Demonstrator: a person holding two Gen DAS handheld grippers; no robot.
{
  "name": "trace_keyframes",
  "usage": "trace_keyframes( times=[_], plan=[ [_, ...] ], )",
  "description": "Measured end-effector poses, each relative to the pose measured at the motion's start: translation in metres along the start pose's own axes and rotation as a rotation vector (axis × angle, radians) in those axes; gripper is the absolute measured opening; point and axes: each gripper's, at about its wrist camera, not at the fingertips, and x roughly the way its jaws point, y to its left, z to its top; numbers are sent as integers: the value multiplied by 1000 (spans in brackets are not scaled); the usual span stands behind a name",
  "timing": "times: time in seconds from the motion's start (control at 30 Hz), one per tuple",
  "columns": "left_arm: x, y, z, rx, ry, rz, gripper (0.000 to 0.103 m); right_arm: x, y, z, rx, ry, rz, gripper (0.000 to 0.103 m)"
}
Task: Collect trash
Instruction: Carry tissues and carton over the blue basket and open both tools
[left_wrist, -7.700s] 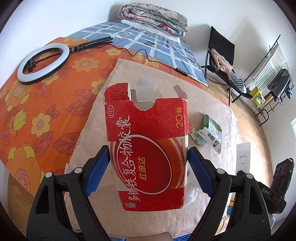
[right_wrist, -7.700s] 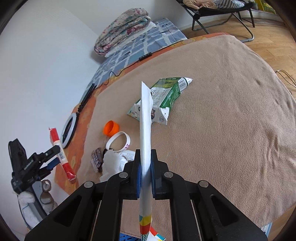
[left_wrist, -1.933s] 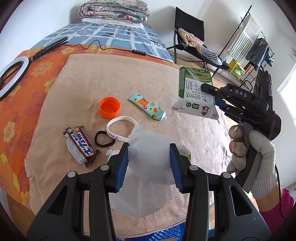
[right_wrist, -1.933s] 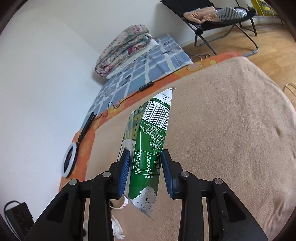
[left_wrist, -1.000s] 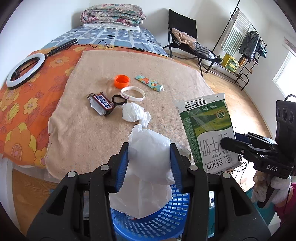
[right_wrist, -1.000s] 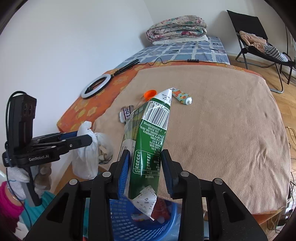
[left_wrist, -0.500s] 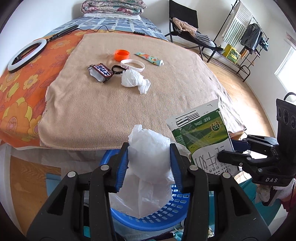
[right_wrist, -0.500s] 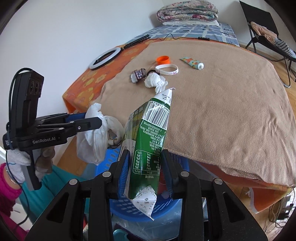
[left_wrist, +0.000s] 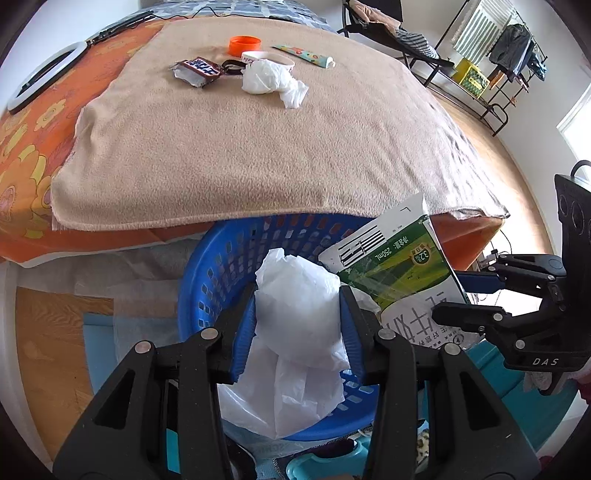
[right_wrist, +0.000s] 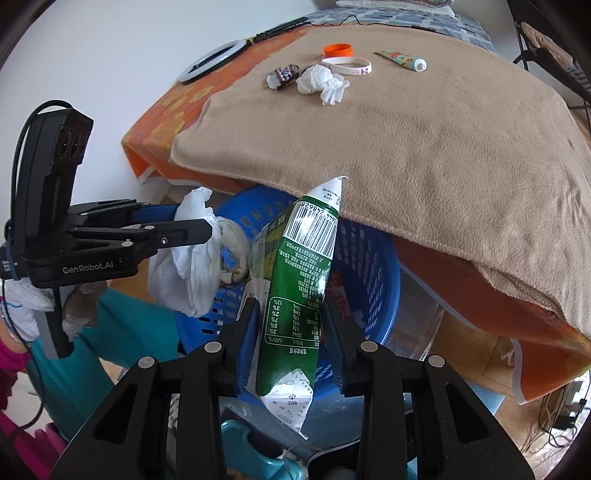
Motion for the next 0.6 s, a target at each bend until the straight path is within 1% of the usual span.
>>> trace_keyframes(
  times=[0.3, 0.43, 0.6],
  plan=[
    [14, 2, 1, 5, 30, 17, 43, 16, 2, -1, -7, 47, -15, 33],
    [19, 2, 0, 3, 45, 21, 43, 19, 1, -2, -1, 59, -22, 33],
    [20, 0, 0, 7, 45, 31, 44, 22, 2, 1, 1, 65, -30, 34]
  ],
)
